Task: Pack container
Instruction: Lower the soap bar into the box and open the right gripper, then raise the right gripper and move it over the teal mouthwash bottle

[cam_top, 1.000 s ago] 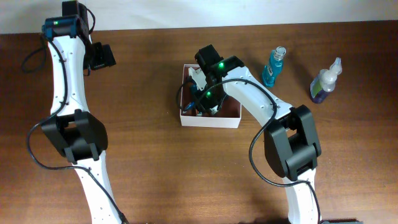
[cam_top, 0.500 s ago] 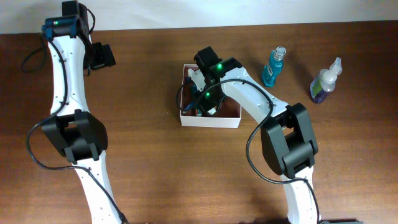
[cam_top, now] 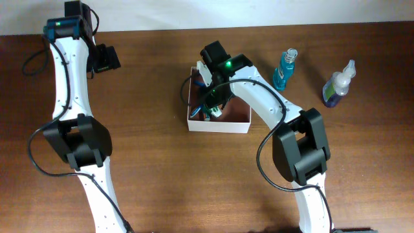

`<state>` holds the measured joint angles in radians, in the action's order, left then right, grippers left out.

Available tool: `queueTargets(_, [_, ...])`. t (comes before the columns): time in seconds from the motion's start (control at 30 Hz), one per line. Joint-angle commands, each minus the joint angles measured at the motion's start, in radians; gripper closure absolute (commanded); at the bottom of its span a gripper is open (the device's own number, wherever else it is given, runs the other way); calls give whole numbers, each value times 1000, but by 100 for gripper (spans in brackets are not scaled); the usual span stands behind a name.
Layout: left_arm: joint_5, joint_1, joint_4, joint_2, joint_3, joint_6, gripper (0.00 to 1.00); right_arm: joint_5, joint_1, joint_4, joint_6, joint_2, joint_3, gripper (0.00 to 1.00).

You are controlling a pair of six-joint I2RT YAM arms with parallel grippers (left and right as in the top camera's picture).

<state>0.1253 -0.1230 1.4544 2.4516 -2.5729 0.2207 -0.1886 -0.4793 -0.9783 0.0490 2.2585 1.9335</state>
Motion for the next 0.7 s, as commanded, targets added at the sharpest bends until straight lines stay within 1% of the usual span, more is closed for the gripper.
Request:
queueTargets(0.0, [11, -5, 0, -17, 5, -5, 1, -39, -4, -8, 94, 3, 61, 74])
queueTargets(0.07, [11, -4, 0, -17, 5, -5, 1, -44, -4, -8, 117, 3, 79, 75])
queueTargets(0.23, [11, -5, 0, -17, 5, -5, 0, -38, -4, -13, 117, 3, 90, 75])
queueTargets(0.37, [11, -5, 0, -17, 5, -5, 1, 17, -4, -20, 117, 5, 86, 75])
queueTargets(0.4, [11, -4, 0, -17, 5, -5, 1, 29, -4, -19, 117, 5, 86, 74])
queueTargets(0.47, [11, -4, 0, -17, 5, -5, 1, 32, -3, -11, 117, 5, 87, 69])
queueTargets(0.67, [11, -4, 0, -17, 5, -5, 1, 46, 17, -23, 151, -6, 167, 64])
